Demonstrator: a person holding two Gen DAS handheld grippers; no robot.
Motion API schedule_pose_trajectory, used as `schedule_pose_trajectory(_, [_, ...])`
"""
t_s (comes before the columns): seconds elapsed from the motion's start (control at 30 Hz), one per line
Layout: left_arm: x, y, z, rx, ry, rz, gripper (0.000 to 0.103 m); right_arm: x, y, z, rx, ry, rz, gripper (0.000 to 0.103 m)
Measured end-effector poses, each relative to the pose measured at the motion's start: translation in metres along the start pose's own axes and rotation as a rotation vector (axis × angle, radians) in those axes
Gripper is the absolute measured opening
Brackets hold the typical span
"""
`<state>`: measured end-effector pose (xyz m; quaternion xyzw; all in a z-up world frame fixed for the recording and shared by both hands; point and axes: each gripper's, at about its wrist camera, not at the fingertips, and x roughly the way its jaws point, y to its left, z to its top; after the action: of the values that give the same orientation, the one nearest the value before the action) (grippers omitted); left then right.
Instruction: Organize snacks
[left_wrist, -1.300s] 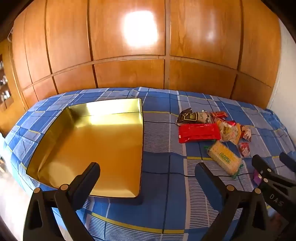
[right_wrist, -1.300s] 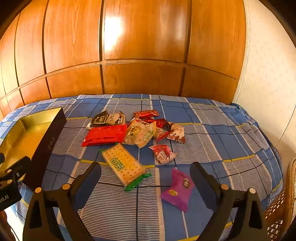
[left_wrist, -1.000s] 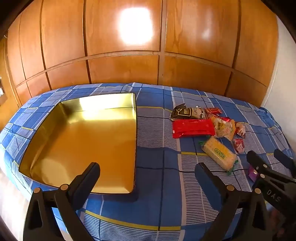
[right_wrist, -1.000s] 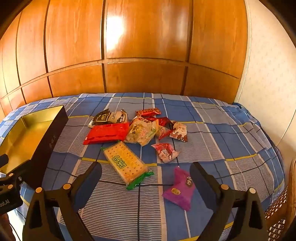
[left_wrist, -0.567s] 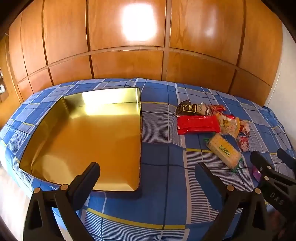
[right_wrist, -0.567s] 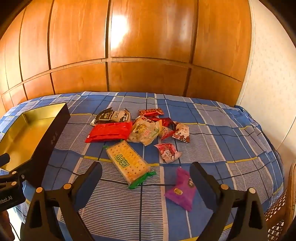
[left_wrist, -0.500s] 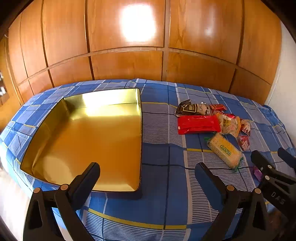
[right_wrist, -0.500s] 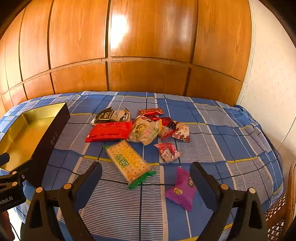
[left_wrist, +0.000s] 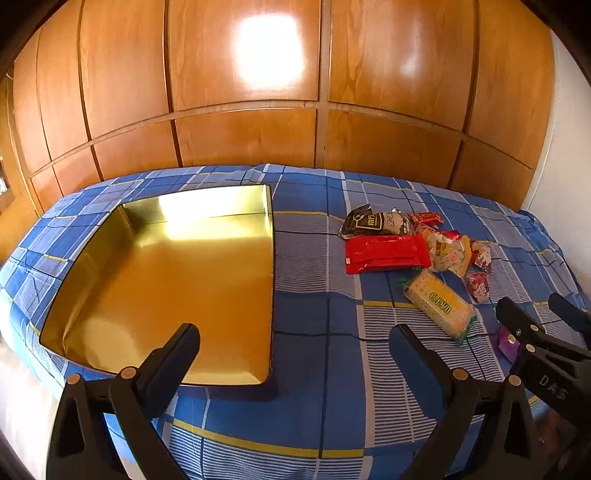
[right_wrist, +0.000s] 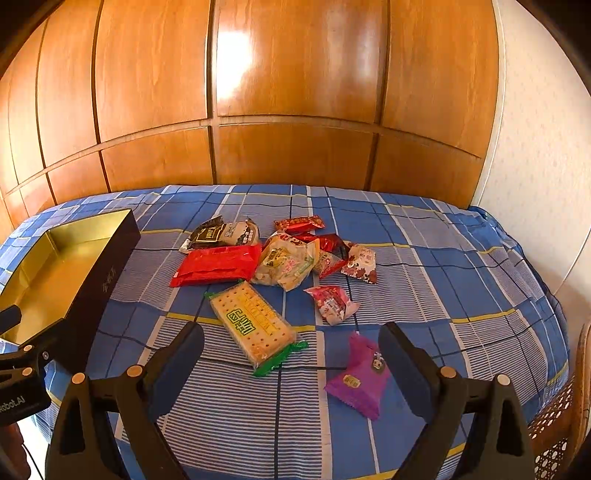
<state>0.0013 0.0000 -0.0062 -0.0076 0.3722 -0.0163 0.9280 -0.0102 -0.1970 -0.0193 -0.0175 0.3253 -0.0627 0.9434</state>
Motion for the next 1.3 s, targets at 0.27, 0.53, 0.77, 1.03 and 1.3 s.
schedule_pose_trajectory(0.27, [-0.001, -0.003, 0.002, -0.007, 0.001, -0.007, 0.103, -0.001, -0.004, 0.002, 0.012, -0.01, -0.006, 0.097])
schedule_pose_trajectory(0.53, [-0.001, -0.006, 0.001, 0.011, 0.004, -0.01, 0.103, -0.002, -0.006, 0.002, 0.015, -0.021, -0.011, 0.097])
schedule_pose_trajectory(0.77, [-0.001, -0.009, 0.002, 0.022, 0.008, -0.016, 0.103, -0.003, -0.008, 0.003, 0.018, -0.027, -0.013, 0.097])
schedule_pose_trajectory(1.03, [0.001, -0.014, 0.003, 0.035, 0.014, -0.019, 0.103, -0.002, -0.021, 0.01, 0.03, -0.038, -0.028, 0.097])
schedule_pose_trajectory(1.3, [0.004, -0.022, 0.007, 0.046, 0.018, -0.034, 0.103, 0.001, -0.051, 0.028, 0.065, -0.036, -0.035, 0.097])
